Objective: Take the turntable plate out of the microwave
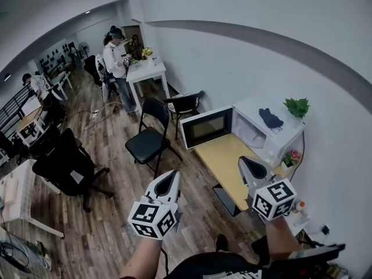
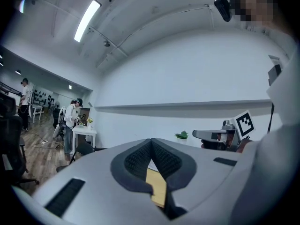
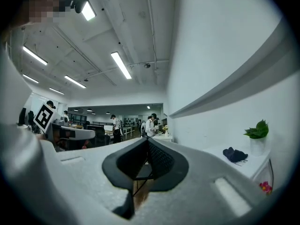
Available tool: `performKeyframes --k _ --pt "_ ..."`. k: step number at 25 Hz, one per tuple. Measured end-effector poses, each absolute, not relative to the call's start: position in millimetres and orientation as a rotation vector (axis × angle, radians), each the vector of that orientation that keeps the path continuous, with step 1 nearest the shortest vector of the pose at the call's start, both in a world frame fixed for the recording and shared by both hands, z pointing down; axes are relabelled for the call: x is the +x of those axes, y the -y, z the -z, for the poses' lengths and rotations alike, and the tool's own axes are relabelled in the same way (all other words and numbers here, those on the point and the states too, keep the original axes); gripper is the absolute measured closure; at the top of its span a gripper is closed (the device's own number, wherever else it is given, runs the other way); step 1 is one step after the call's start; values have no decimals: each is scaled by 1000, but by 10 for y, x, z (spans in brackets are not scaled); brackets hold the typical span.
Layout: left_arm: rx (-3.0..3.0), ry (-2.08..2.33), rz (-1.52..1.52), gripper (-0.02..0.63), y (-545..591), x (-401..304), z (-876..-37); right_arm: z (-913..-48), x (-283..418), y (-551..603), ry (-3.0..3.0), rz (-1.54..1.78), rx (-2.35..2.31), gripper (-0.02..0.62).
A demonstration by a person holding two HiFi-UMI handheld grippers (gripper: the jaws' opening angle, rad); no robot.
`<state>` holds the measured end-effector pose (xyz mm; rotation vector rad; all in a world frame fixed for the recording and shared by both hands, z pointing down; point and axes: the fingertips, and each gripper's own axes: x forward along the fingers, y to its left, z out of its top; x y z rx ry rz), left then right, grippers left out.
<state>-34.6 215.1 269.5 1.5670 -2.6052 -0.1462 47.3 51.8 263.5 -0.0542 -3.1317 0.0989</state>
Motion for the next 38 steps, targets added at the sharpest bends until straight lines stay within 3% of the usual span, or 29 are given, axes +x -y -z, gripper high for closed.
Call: performKeyframes --k 10,26,38 --pt "1526 2606 124 604 -1195 -882 -2670 -2689 -60 417 3135 -100 -81 592" --pt "1662 2524 78 604 63 -1212 -2672 -2710 -336 1359 3147 -96 -57 591" --pt "1917 2348 133 604 844 -1812 -2771 -2826 -654 1879 3103 -51 256 592"
